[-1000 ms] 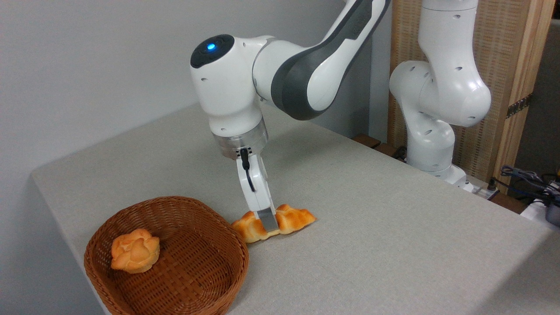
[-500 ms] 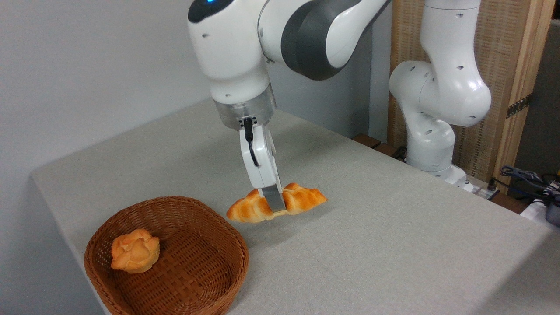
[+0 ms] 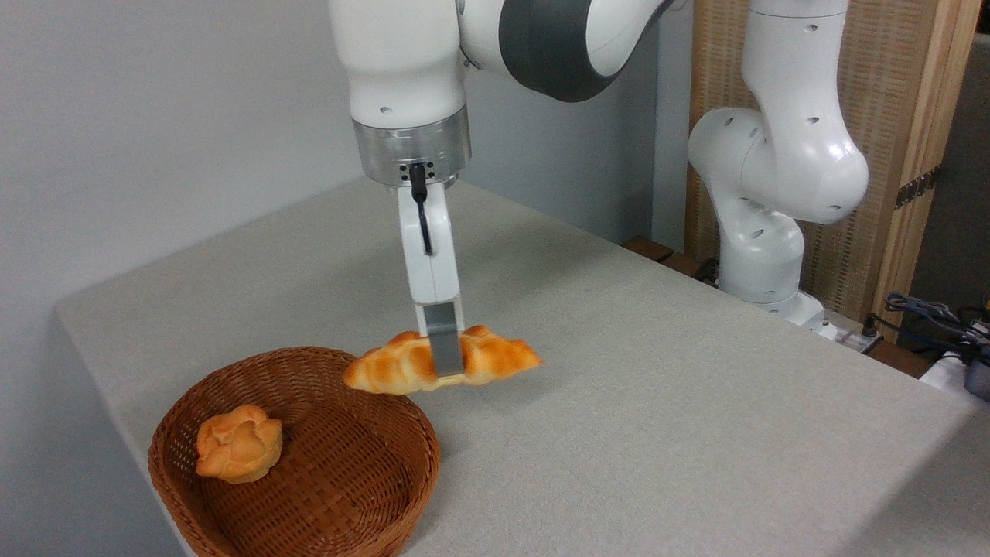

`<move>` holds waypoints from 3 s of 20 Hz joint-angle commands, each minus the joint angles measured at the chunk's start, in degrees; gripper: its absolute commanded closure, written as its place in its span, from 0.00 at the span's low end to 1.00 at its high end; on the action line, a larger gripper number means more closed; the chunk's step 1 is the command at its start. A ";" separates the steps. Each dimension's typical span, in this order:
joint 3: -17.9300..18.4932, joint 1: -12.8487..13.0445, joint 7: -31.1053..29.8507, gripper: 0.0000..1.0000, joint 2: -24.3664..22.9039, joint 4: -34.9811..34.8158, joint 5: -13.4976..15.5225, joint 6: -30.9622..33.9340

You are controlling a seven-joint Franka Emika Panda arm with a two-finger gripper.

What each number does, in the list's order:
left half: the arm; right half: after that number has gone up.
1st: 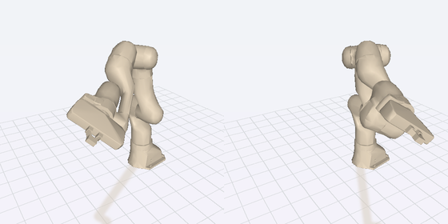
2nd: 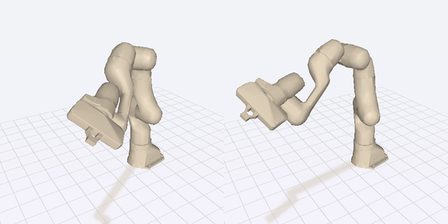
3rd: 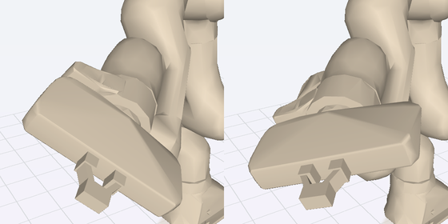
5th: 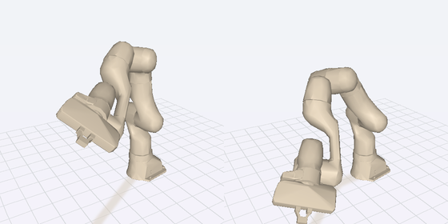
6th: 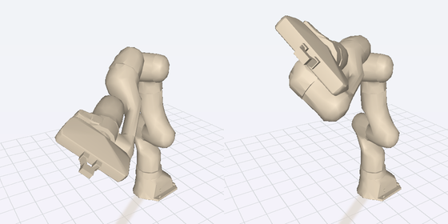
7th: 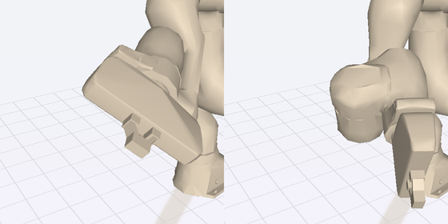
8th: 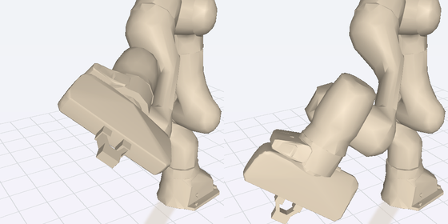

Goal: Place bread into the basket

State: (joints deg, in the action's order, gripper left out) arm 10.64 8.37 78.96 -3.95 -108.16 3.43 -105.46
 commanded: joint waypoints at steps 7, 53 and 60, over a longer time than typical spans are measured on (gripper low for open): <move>-0.09 0.59 -16.01 0.53 2.80 1.82 0.35 -11.69; -2.11 0.51 -37.56 0.00 8.00 12.18 -0.09 -2.22; -2.11 0.51 -38.26 0.00 7.82 20.08 -0.09 12.10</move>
State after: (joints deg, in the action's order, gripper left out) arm 8.31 8.77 41.76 3.81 -92.35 3.48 -99.63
